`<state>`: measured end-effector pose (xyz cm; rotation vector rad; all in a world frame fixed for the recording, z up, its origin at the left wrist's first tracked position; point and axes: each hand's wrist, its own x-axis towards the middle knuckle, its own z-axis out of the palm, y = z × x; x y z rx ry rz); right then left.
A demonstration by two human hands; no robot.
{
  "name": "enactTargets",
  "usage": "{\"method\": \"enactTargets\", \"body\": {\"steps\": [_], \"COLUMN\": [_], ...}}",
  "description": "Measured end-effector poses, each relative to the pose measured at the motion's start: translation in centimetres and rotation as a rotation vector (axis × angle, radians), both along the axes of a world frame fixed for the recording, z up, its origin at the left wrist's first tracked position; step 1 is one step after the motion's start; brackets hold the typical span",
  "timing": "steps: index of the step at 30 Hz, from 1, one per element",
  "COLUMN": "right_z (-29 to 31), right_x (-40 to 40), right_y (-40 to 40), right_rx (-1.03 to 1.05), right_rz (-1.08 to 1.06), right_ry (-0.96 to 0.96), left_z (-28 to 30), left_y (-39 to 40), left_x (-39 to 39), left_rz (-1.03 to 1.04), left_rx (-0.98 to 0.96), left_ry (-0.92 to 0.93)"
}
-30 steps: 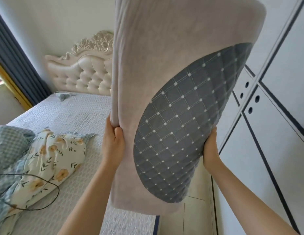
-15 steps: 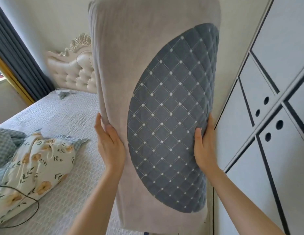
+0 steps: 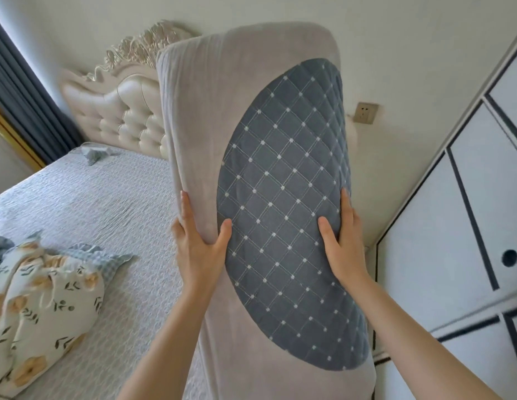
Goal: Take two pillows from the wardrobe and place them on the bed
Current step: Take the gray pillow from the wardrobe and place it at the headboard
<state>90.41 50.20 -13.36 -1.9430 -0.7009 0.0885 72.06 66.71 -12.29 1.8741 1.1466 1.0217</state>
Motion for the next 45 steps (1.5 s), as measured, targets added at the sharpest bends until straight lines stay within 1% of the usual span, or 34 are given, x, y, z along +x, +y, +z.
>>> {"method": "enactTargets", "body": {"steps": [5, 10, 18, 24, 30, 37, 45], "right_z": [-0.1, -1.0, -3.4, -4.5, -5.2, -6.4, -12.3], "right_x": [5.8, 11.5, 21.8, 28.9, 31.1, 30.7, 28.9], "right_y": [4.2, 7.4, 13.4, 18.2, 23.6, 32.4, 41.7], "right_rx": [-0.019, -0.066, -0.075, -0.13, -0.181, -0.18, -0.25], "right_rz": [0.024, 0.071, 0.287, 0.462, 0.579, 0.701, 0.718], "right_ry": [-0.002, -0.001, 0.067, 0.036, 0.041, 0.059, 0.162], "left_z": [-0.6, -2.3, -5.0, -6.0, -6.9, -9.3, -14.0], "left_y": [3.7, 5.9, 7.9, 8.5, 10.4, 15.7, 24.5], "left_x": [5.0, 9.6, 17.0, 22.1, 23.6, 22.4, 20.3], "left_rz": [0.016, 0.062, 0.253, 0.424, 0.54, 0.669, 0.711], "left_rx": [-0.058, -0.093, -0.171, -0.216, -0.244, -0.314, -0.369], "left_ry": [-0.024, -0.007, -0.003, -0.027, -0.044, -0.093, -0.067]}}
